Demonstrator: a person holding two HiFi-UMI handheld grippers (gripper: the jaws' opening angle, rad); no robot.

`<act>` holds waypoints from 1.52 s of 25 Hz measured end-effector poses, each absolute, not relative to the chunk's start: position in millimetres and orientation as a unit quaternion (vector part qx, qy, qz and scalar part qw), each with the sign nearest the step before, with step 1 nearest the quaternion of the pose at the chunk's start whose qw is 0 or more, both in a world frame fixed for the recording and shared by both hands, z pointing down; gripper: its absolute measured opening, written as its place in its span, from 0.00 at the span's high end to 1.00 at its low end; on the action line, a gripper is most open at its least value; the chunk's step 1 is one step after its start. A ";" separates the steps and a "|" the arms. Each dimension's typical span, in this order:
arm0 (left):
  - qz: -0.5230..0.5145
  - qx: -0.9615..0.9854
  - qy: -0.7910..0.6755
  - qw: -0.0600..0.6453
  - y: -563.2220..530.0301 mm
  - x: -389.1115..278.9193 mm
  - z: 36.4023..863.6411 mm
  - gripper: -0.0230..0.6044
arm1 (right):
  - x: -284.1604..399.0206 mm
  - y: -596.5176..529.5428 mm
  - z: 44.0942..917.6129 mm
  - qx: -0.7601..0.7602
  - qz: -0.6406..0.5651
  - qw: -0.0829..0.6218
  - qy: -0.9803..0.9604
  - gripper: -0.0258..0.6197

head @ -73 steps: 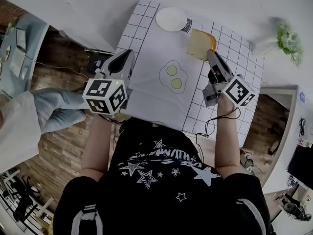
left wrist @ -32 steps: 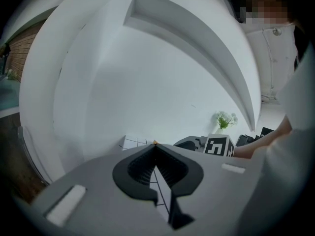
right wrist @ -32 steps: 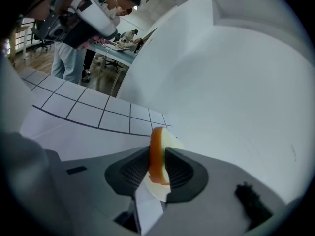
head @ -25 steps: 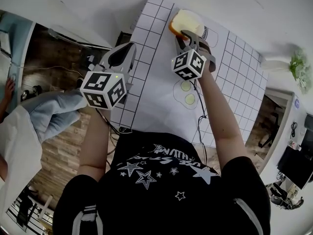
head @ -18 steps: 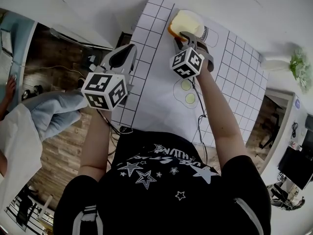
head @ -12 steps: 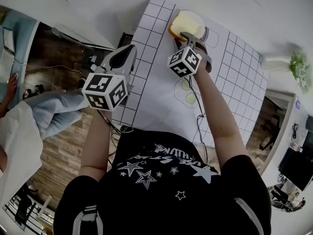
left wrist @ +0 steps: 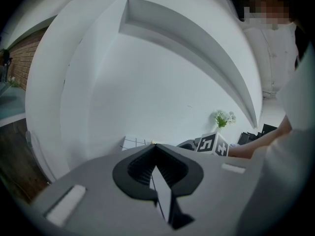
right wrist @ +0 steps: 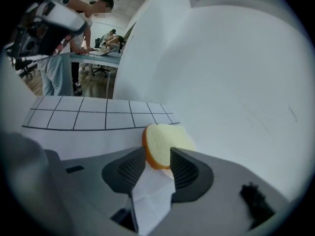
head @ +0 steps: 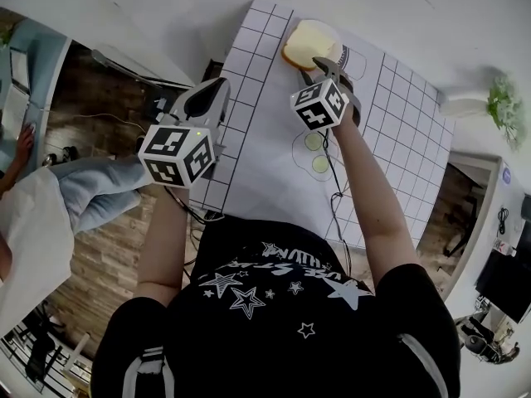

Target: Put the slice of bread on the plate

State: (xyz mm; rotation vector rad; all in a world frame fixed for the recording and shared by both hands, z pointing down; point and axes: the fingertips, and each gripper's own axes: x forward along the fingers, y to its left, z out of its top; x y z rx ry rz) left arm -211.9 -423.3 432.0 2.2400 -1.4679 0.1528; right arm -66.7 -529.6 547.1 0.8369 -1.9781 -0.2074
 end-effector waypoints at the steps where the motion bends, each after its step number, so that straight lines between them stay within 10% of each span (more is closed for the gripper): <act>1: 0.056 0.814 -0.532 0.226 -422.6 -209.4 430.1 0.95 | -64.4 -527.6 541.5 0.347 -0.079 0.465 -0.811 0.72; 23: 0.072 0.823 -0.544 0.147 -343.6 -81.8 371.3 0.95 | 43.9 -420.0 389.9 0.372 0.011 0.185 -0.909 0.92; 38: 0.103 0.814 -0.545 0.170 -288.1 -34.3 395.7 0.95 | 94.2 -362.7 403.6 0.355 0.065 0.119 -0.925 0.94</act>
